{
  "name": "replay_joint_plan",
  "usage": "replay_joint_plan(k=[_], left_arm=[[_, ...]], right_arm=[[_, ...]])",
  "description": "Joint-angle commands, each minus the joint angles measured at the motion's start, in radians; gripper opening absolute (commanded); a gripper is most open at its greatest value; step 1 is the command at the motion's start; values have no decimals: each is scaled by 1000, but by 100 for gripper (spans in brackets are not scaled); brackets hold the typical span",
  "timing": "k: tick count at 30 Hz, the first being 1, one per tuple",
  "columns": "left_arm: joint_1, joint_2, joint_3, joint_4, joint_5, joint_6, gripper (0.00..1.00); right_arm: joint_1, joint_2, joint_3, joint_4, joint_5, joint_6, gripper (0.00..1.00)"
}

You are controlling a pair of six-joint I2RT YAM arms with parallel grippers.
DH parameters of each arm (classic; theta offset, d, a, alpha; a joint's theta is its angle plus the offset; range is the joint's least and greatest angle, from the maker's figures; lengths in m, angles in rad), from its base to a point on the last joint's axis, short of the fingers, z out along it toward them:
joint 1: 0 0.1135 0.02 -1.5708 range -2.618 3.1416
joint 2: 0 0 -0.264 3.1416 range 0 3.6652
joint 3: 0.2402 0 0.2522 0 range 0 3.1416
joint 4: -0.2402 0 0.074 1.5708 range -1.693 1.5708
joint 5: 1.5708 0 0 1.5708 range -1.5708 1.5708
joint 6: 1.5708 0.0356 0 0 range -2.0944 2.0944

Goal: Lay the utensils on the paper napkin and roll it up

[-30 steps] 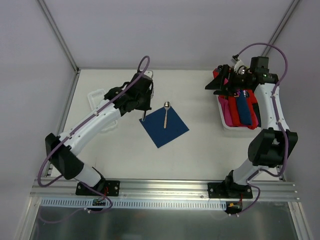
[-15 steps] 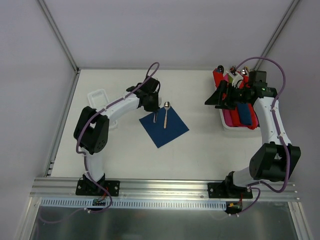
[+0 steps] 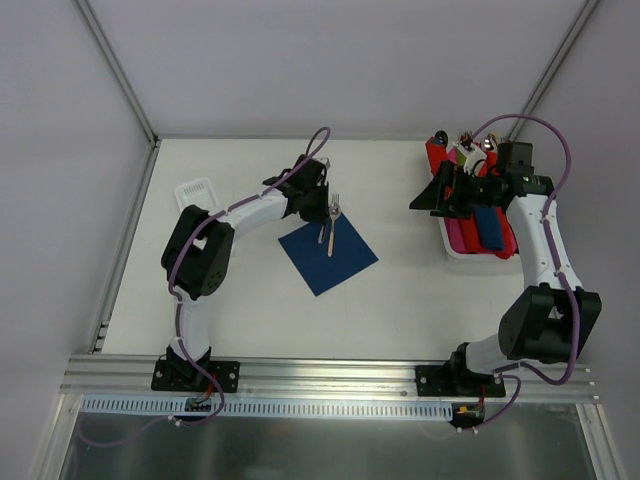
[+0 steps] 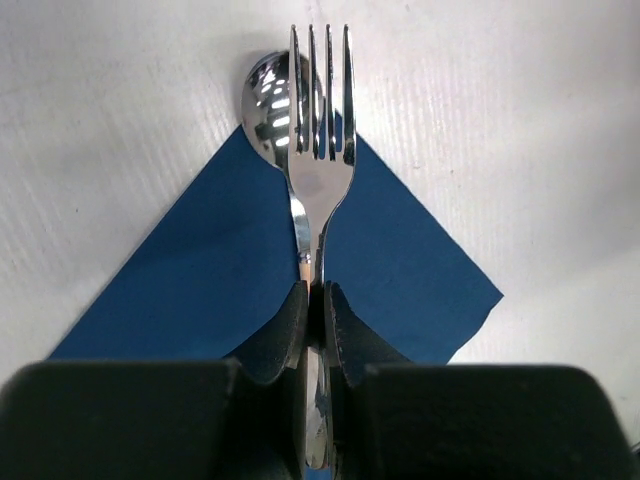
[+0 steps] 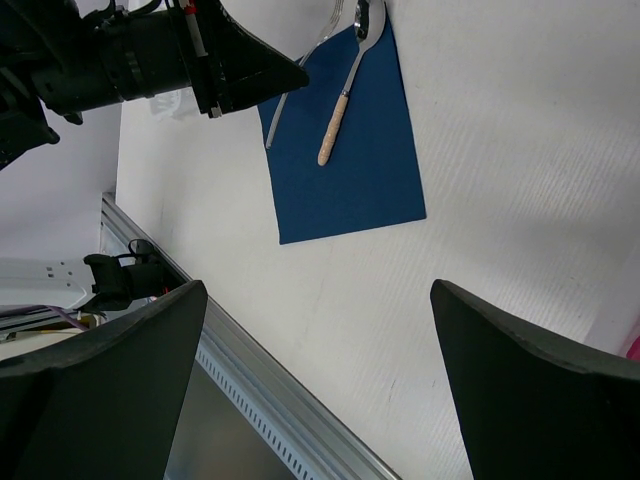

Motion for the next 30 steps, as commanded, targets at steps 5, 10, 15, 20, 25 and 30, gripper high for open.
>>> replay_joint_plan(k=[5, 10, 15, 20, 25, 30], left_arm=[[0, -25, -67, 145, -2, 68, 0], [0, -69, -162, 264, -49, 58, 0], [-14, -54, -168, 265, -76, 75, 0], [-17, -59, -191, 294, -88, 61, 0], [-17, -51, -184, 291, -87, 43, 0], [-17, -39, -170, 291, -76, 28, 0]], right_arm=[[2, -2, 6, 15, 5, -2, 99], [2, 7, 1, 15, 4, -1, 99], [2, 12, 4, 15, -1, -1, 99], [2, 9, -8, 13, -1, -4, 99], [2, 12, -5, 15, -1, -2, 99], [2, 18, -5, 11, -1, -2, 99]])
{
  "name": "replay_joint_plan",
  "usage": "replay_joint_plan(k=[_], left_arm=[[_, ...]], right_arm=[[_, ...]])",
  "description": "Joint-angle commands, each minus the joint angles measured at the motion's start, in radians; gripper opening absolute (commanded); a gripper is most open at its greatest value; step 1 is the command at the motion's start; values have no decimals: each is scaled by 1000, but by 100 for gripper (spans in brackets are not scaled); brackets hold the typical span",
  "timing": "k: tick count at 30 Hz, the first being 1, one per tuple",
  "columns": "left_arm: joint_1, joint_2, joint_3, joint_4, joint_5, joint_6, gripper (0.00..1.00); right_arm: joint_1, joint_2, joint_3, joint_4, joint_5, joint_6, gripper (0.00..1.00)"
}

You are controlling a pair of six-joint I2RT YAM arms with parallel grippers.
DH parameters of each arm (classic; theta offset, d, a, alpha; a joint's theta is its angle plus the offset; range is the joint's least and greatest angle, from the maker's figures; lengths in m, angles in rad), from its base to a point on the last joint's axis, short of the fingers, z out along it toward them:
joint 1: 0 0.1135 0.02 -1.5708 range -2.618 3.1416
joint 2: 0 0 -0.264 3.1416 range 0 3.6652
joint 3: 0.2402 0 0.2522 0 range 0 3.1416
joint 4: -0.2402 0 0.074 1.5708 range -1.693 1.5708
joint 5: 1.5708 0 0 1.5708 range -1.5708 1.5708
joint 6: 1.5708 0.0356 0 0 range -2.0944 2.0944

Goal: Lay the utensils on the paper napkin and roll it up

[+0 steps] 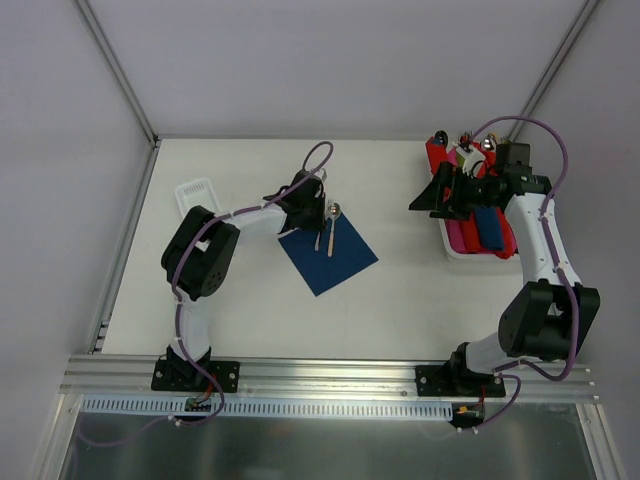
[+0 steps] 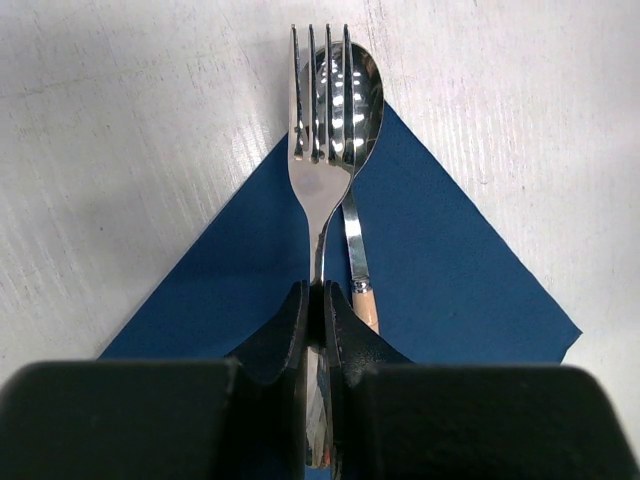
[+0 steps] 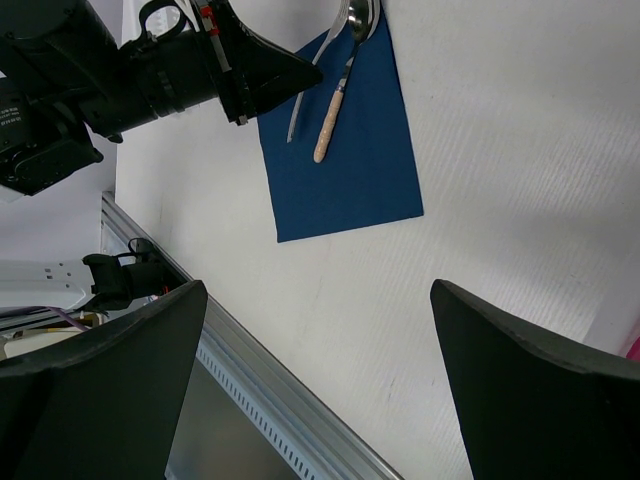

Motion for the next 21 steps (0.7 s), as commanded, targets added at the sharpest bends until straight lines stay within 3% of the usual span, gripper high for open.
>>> replay_joint_plan(k=[1, 21], left_arm=[[-8, -35, 22, 31, 1, -22, 0], [-17, -4, 43, -16, 13, -105, 2]], right_arm=[[2, -1, 1, 10, -3, -1, 99], [2, -1, -8, 12, -13, -8, 99]])
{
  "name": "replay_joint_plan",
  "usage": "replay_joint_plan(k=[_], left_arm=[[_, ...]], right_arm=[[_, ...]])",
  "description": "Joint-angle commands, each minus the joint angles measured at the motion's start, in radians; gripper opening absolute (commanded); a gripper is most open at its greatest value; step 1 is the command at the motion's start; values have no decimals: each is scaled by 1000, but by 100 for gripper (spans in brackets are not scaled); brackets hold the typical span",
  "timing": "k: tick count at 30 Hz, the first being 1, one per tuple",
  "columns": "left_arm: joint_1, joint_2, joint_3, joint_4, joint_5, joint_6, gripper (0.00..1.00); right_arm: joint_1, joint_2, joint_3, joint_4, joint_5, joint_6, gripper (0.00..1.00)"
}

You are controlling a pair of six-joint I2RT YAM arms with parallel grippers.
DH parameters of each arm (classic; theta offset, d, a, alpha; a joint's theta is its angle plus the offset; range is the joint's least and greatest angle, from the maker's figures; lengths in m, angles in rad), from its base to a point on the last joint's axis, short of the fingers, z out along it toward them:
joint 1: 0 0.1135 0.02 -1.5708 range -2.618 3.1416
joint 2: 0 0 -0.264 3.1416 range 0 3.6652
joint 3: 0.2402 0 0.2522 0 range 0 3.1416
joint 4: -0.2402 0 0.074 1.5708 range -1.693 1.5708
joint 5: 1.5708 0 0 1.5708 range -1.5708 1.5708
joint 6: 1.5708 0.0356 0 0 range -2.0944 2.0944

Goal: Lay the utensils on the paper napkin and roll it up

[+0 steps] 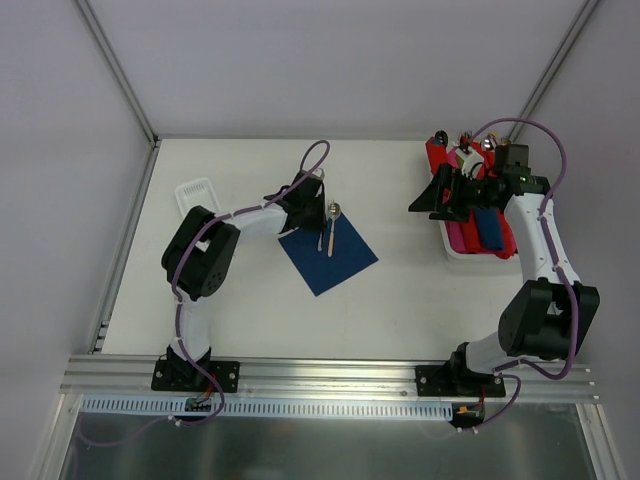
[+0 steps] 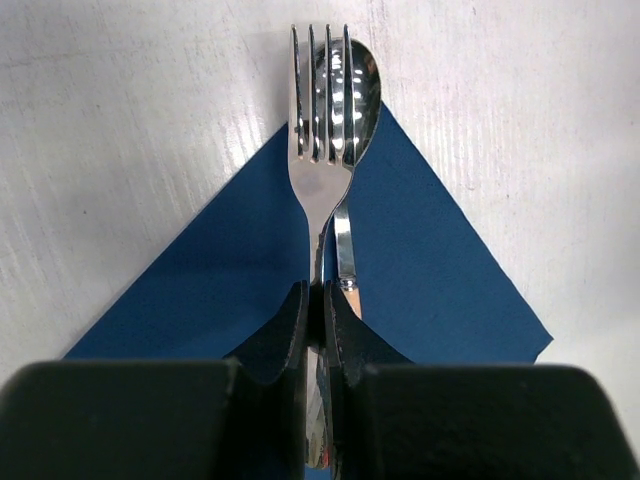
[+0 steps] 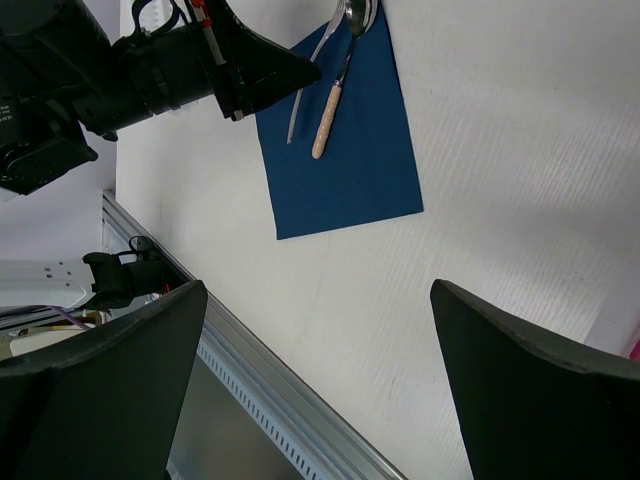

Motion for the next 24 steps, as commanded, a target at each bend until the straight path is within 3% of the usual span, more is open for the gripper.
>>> replay_joint_plan(k=[1, 24], left_arm=[[-16, -3, 40, -5, 15, -21, 2], [-20, 31, 64, -23, 42, -33, 20]], right_arm=[[2, -9, -1, 13, -11, -8, 99], [2, -11, -7, 13, -11, -8, 99]])
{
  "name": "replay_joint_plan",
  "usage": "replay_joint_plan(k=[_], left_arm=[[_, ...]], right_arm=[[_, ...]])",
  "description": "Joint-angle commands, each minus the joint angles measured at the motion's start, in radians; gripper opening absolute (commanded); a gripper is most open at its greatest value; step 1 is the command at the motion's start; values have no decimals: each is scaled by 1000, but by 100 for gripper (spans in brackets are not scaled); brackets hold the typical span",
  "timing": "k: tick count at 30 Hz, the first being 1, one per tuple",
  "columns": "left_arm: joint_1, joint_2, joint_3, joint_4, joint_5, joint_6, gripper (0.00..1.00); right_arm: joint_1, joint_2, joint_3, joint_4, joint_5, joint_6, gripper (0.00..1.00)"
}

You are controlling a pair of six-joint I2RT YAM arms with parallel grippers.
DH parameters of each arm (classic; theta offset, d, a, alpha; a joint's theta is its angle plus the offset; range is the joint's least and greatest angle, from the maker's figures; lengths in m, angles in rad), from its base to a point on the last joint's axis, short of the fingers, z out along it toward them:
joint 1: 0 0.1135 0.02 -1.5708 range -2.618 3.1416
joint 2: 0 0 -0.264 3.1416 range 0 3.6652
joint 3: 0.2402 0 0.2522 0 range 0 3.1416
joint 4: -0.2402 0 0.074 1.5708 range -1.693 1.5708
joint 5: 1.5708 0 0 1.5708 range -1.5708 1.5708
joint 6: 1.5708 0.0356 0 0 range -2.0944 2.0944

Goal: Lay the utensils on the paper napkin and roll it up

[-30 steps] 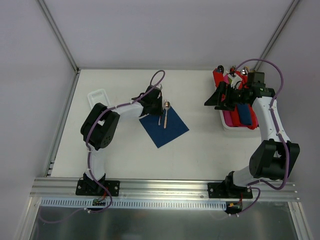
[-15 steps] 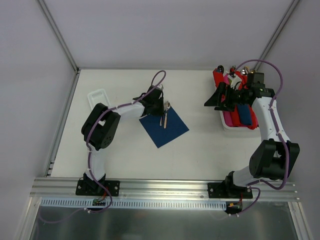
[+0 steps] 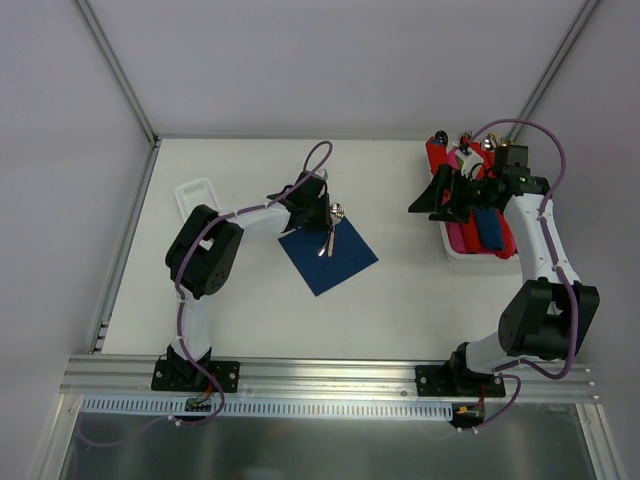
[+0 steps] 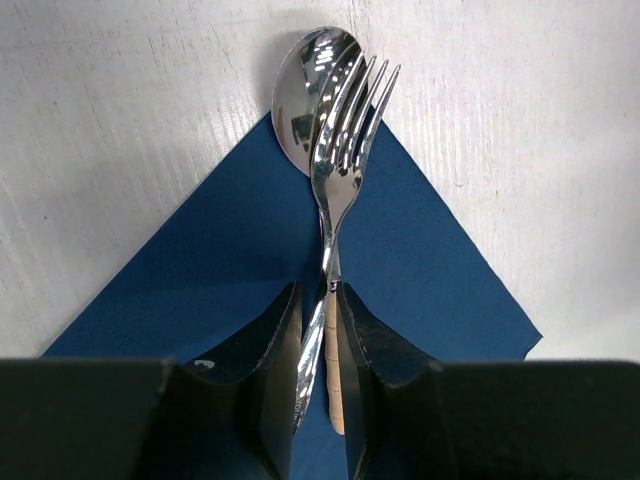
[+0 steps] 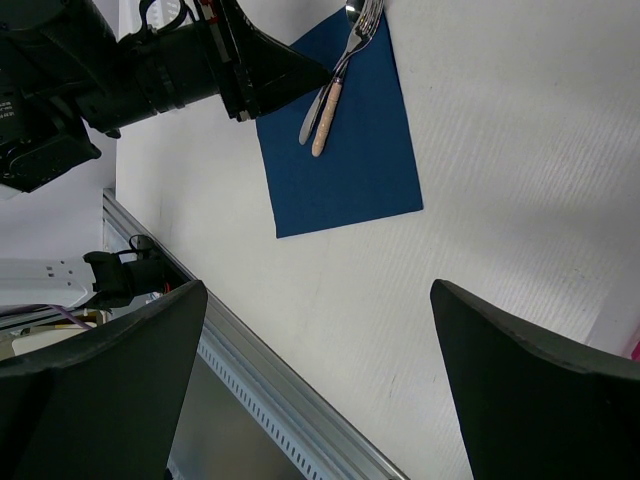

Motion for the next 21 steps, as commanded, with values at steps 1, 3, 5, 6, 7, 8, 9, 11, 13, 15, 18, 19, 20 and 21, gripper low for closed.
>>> replay_joint_plan(k=[1, 3, 5, 6, 7, 8, 9, 11, 13, 15, 18, 19, 20, 21], left_arm=[[-9, 4, 32, -3, 25, -19, 20], [-9, -10, 32, -3, 24, -25, 20], [-9, -20, 33, -3, 24, -36, 21], [-8, -34, 33, -2, 24, -39, 21], [-9, -43, 33, -5, 18, -42, 21], [-9, -51, 35, -5, 16, -45, 21], [-8, -69, 36, -7, 13, -47, 21], [-9, -86, 49, -19, 2, -42, 21], [-6, -105, 78, -48, -10, -34, 21], [0, -122, 87, -79, -10, -34, 23], [18, -125, 122, -149, 2, -44, 25], [23, -123, 132, -170, 4, -42, 26], [24, -120, 154, -192, 1, -27, 26], [26, -110, 168, -239, 1, -13, 26]], right_arm=[[2, -11, -2, 11, -11, -7, 99], [2, -11, 0, 13, -11, -7, 99], [2, -12, 0, 13, -17, -9, 99], [2, -11, 0, 13, -17, -10, 99], [2, -11, 0, 13, -18, -10, 99], [4, -11, -2, 14, -18, -9, 99], [4, -9, -2, 14, -18, -10, 99], [7, -8, 0, 16, -15, -9, 99], [16, -6, 1, 17, -11, -10, 99], [33, -6, 0, 19, 3, -12, 99], [62, -2, -2, 25, 21, -12, 96], [70, 6, 0, 25, 26, -14, 95], [76, 11, 4, 25, 29, -10, 95], [84, 15, 7, 25, 32, -7, 94]])
